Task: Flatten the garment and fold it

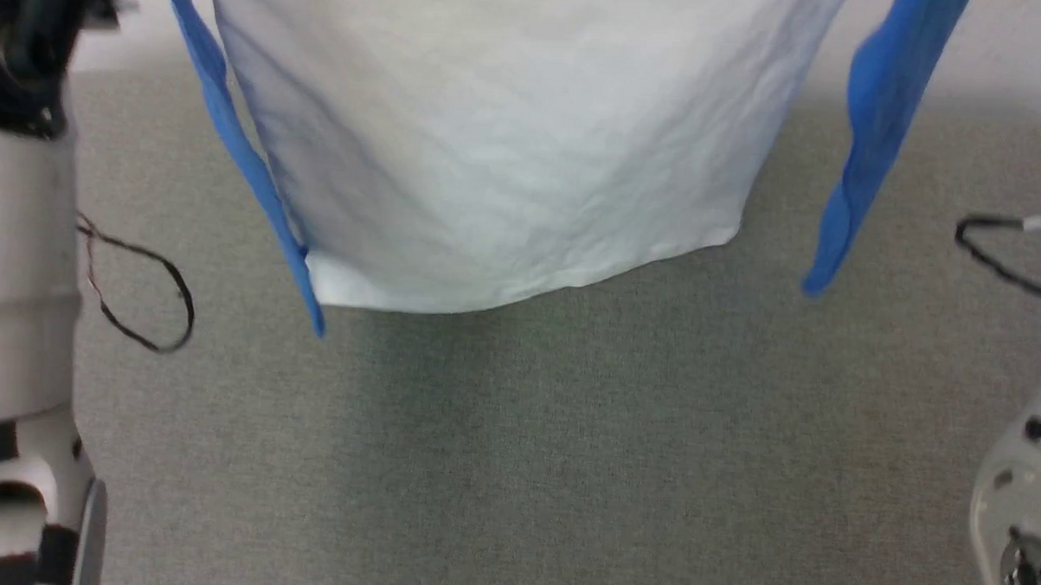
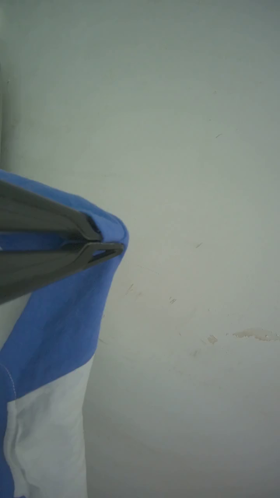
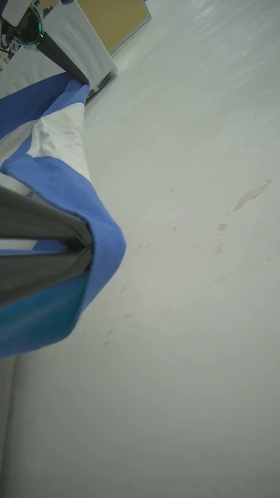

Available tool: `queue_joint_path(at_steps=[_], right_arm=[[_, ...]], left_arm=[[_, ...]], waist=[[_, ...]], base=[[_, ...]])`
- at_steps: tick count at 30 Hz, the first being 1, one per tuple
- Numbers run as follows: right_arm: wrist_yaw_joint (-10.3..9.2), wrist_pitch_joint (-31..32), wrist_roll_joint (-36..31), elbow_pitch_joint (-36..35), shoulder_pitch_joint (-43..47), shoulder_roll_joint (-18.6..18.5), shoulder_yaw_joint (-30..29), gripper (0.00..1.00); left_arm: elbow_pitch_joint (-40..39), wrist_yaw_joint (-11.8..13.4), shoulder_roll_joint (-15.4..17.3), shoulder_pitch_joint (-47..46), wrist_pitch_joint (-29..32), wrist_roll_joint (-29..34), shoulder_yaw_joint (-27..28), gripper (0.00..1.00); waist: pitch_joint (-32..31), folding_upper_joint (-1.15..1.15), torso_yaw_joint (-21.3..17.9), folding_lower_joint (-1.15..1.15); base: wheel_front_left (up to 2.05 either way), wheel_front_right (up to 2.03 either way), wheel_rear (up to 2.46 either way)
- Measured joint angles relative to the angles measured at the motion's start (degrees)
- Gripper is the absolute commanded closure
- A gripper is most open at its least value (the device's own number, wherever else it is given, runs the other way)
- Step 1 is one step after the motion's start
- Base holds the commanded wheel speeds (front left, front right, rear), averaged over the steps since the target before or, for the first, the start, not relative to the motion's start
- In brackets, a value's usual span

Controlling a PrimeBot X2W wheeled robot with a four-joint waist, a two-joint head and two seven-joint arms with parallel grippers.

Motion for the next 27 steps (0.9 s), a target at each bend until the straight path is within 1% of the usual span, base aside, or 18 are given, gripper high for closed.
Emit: queue_joint_path(at_steps=[4, 8, 11, 15, 16, 19, 22, 25, 27], right_arm=[[0.00, -5.97, -3.45, 8.10, -10.29, 0.02, 1.83, 1.00], [0.00, -12.30, -6.48, 15.63, -19.01, 0.01, 4.00, 1.00], [0.00, -16.89, -6.71, 20.14, -24.24, 0.07, 5.26, 1.00], [0.00, -23.13, -6.73, 24.27, -29.20, 0.12, 5.94, 1.00], [0.00, -24.29, -6.64, 25.16, -30.02, 0.10, 5.99, 1.00], [0.00, -25.99, -6.12, 27.05, -30.55, 0.04, 6.41, 1.00], [0.00, -26.43, -5.06, 27.61, -28.75, 0.00, 7.06, 1.00], [0.00, -26.29, -3.44, 26.13, -23.31, 0.01, 7.86, 1.00], [0.00, -25.59, -2.31, 23.72, -18.19, 0.07, 8.43, 1.00]], left_arm=[[4.98, 0.15, 0.94, -7.07, -1.00, 1.77, -0.57, 1.00], [8.94, 0.35, 1.52, -14.23, -4.27, 3.83, -0.87, 1.00], [10.81, 0.92, 2.30, -18.39, -6.93, 4.92, -0.60, 1.00], [12.81, 0.93, 2.46, -22.25, -11.17, 5.12, 0.02, 1.00], [13.41, 0.59, 2.44, -22.72, -11.82, 5.11, -0.05, 1.00], [15.14, -1.11, 1.94, -22.74, -13.03, 4.68, -0.57, 1.00], [16.82, -2.71, 0.86, -21.11, -14.10, 3.97, -1.22, 1.00], [18.52, -4.16, -0.52, -16.66, -14.67, 2.94, -2.02, 1.00], [19.36, -4.74, -1.21, -12.99, -14.91, 2.22, -2.58, 1.00]], waist=[[3.50, 0.00, -0.52, 0.01], [7.18, 0.00, -1.22, 0.01], [9.82, 0.00, -1.82, 0.02], [13.05, 0.00, -2.56, 0.01], [13.80, 0.00, -2.70, 0.01], [15.73, 0.00, -2.87, 0.01], [16.99, 0.00, -2.62, 0.01], [17.05, 0.00, -1.98, 0.01], [16.48, 0.00, -1.65, 0.01]], base=[[0.00, 0.00, 0.00], [0.00, 0.00, 0.00], [0.00, 0.00, 0.00], [0.00, 0.00, 0.00], [0.00, 0.00, 0.00], [0.00, 0.00, 0.00], [0.00, 0.00, 0.00], [0.00, 0.00, 0.00], [0.00, 0.00, 0.00]])
